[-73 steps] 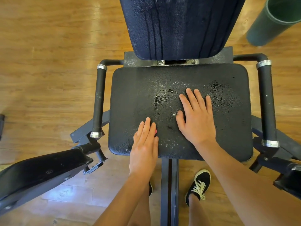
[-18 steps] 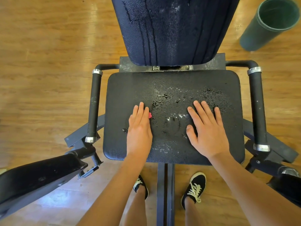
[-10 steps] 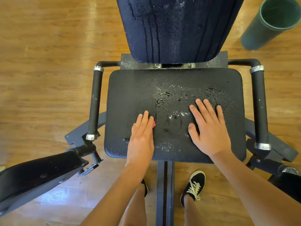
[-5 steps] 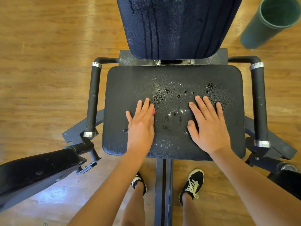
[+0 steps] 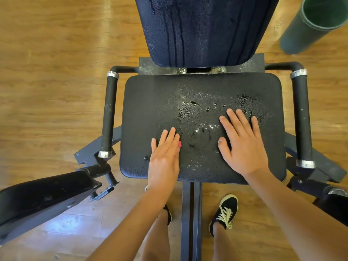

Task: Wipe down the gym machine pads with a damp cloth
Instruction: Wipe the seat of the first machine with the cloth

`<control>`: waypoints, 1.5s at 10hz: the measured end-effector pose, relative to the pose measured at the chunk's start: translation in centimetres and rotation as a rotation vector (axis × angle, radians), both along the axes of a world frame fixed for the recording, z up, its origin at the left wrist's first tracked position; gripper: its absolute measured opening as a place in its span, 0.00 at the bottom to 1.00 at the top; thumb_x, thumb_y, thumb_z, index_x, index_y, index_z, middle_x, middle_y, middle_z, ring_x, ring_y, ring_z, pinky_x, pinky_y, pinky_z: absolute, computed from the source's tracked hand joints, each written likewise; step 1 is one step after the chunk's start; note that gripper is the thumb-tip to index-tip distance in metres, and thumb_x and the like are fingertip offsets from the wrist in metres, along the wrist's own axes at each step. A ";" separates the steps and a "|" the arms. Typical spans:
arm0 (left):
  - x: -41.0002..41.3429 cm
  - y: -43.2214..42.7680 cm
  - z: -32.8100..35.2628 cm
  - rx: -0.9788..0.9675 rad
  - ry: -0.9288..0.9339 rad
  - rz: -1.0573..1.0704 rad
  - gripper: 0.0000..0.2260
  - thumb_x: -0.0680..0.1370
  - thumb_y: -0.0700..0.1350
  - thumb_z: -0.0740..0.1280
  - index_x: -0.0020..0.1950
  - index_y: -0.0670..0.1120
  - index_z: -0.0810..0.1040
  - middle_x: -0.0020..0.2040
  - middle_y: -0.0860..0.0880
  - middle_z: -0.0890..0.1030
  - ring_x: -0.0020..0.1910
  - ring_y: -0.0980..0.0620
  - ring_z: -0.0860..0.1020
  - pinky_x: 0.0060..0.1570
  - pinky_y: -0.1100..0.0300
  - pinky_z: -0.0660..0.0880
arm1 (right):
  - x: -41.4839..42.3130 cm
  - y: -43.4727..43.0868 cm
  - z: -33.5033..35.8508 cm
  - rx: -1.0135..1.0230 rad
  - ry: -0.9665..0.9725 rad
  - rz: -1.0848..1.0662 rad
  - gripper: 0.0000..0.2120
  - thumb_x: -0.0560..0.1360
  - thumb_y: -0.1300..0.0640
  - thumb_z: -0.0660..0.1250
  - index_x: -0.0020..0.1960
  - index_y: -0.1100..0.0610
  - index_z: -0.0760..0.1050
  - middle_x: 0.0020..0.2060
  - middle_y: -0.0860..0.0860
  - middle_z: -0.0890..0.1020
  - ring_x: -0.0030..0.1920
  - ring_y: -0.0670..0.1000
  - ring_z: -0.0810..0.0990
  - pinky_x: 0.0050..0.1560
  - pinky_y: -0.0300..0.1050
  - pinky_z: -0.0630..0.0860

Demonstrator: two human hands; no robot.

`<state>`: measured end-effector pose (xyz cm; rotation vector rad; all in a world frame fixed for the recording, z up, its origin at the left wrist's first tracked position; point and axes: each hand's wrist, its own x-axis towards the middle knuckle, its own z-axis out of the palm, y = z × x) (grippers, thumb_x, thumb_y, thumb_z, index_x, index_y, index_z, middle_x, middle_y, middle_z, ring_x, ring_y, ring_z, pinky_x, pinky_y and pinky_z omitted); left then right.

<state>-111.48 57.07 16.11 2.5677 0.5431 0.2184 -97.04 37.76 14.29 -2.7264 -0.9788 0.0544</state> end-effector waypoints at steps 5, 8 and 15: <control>-3.3 -2.4 0.1 0.095 0.061 -0.030 0.23 0.75 0.29 0.73 0.69 0.39 0.79 0.74 0.42 0.74 0.75 0.40 0.70 0.71 0.37 0.68 | -0.1 0.0 0.1 0.006 0.002 -0.002 0.26 0.82 0.49 0.56 0.79 0.55 0.66 0.80 0.55 0.63 0.82 0.56 0.56 0.80 0.65 0.52; 3.1 0.3 0.9 0.082 -0.074 0.010 0.18 0.80 0.31 0.68 0.70 0.37 0.77 0.74 0.41 0.73 0.76 0.39 0.69 0.74 0.37 0.63 | -0.1 0.0 0.0 -0.007 0.012 -0.001 0.27 0.82 0.48 0.54 0.79 0.55 0.65 0.81 0.54 0.63 0.82 0.56 0.55 0.80 0.65 0.51; 17.7 5.5 1.0 0.048 -0.045 0.053 0.14 0.84 0.36 0.59 0.67 0.33 0.77 0.63 0.36 0.79 0.64 0.38 0.76 0.70 0.48 0.70 | 0.0 -0.2 0.0 0.016 0.012 0.013 0.26 0.82 0.49 0.56 0.78 0.57 0.67 0.80 0.55 0.65 0.81 0.57 0.58 0.79 0.67 0.54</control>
